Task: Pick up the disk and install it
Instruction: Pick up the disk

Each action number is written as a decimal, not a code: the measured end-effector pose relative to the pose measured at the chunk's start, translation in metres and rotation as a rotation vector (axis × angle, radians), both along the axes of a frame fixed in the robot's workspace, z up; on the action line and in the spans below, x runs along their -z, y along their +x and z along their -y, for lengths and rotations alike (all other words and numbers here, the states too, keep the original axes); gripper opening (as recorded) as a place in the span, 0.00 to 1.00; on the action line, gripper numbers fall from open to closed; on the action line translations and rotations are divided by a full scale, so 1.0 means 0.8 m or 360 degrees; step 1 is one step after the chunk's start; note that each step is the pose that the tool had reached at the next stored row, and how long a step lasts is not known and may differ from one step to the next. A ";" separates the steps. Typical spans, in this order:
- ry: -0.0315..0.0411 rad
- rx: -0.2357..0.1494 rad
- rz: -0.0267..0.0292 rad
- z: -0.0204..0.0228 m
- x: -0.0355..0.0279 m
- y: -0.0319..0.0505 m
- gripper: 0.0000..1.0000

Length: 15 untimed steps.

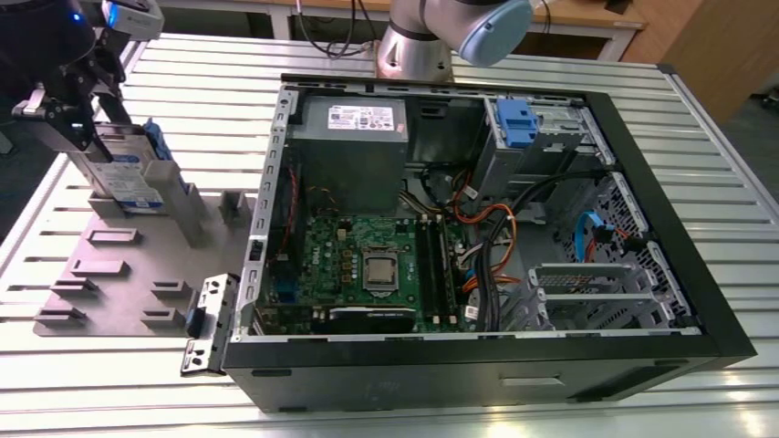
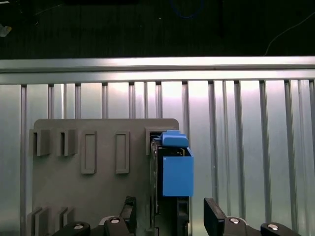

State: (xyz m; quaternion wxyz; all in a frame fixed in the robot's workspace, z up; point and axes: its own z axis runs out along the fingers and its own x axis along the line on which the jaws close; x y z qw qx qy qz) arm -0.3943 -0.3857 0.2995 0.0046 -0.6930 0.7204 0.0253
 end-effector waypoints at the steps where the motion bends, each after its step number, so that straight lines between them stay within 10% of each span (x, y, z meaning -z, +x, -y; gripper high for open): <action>1: 0.0000 0.0000 0.00000 0.0000 0.0000 0.000 0.65; 15: 0.0000 -0.0002 0.00001 0.0000 0.0000 0.000 0.45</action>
